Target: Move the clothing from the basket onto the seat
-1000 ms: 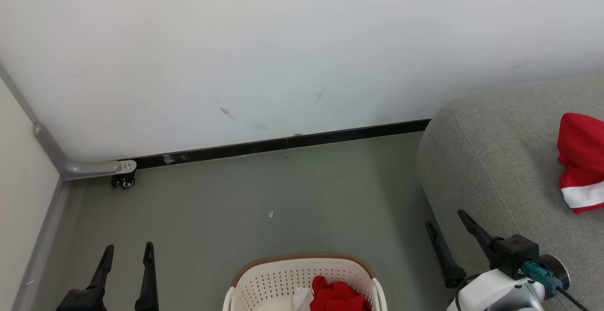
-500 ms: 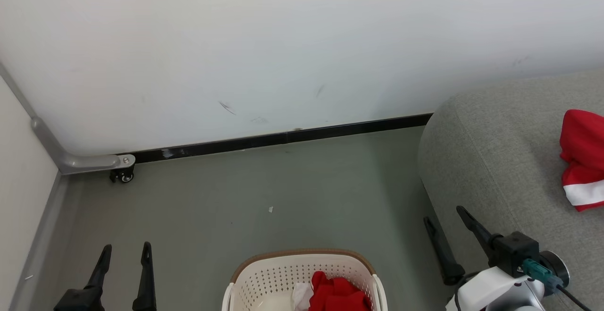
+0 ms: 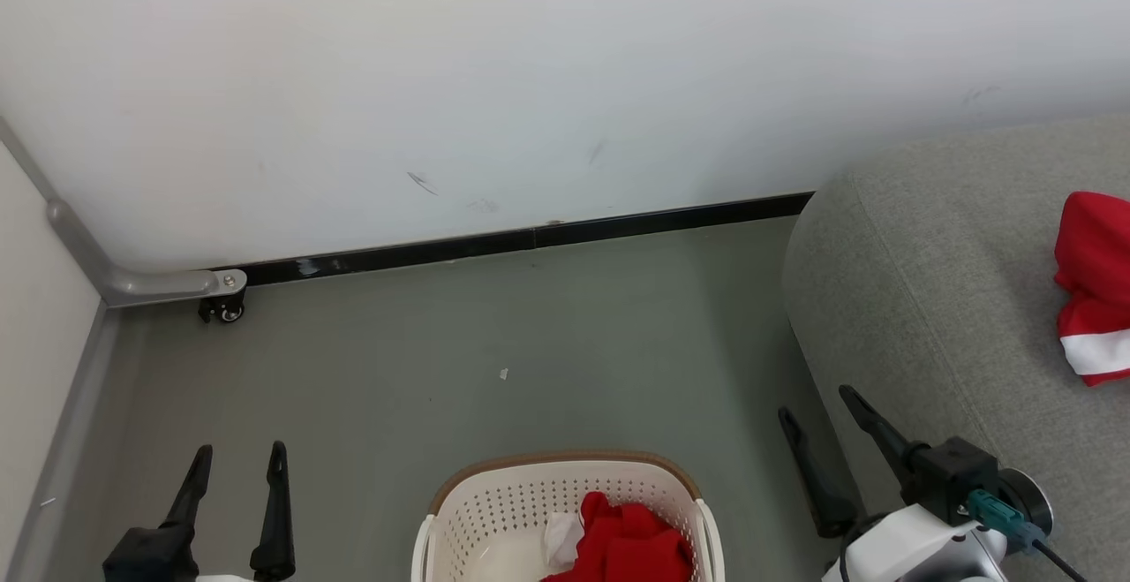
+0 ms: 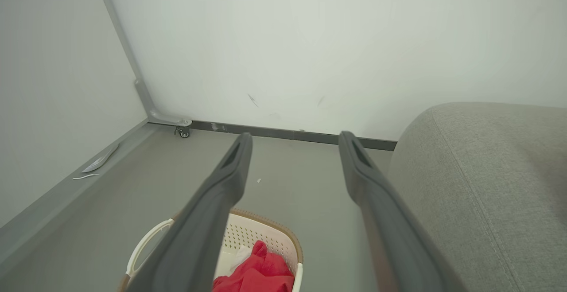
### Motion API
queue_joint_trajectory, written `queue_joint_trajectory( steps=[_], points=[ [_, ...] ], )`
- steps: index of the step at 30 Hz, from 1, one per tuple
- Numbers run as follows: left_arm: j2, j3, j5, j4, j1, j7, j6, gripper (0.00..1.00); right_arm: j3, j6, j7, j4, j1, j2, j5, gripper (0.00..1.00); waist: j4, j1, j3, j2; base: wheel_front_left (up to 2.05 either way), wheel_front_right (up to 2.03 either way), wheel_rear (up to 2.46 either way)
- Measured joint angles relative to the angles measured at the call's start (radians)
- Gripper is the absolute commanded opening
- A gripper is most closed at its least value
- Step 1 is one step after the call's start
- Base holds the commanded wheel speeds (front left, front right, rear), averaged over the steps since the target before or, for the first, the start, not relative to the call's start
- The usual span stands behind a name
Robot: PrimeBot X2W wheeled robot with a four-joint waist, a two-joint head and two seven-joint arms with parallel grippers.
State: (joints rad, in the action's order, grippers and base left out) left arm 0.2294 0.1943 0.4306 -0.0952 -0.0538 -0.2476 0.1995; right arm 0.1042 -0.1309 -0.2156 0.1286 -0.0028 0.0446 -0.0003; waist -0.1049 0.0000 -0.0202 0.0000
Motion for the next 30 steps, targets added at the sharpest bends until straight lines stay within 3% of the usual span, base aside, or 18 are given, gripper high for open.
queue_joint_trajectory(
  steps=[30],
  points=[
    [0.015,0.086,-0.053,0.031,0.157,0.089,-0.028,1.0,-0.076,0.0,0.0,-0.113,-0.034,-0.001,-0.008,1.0,-0.018,0.0,0.187,0.0,0.0,0.0,0.0]
  ],
)
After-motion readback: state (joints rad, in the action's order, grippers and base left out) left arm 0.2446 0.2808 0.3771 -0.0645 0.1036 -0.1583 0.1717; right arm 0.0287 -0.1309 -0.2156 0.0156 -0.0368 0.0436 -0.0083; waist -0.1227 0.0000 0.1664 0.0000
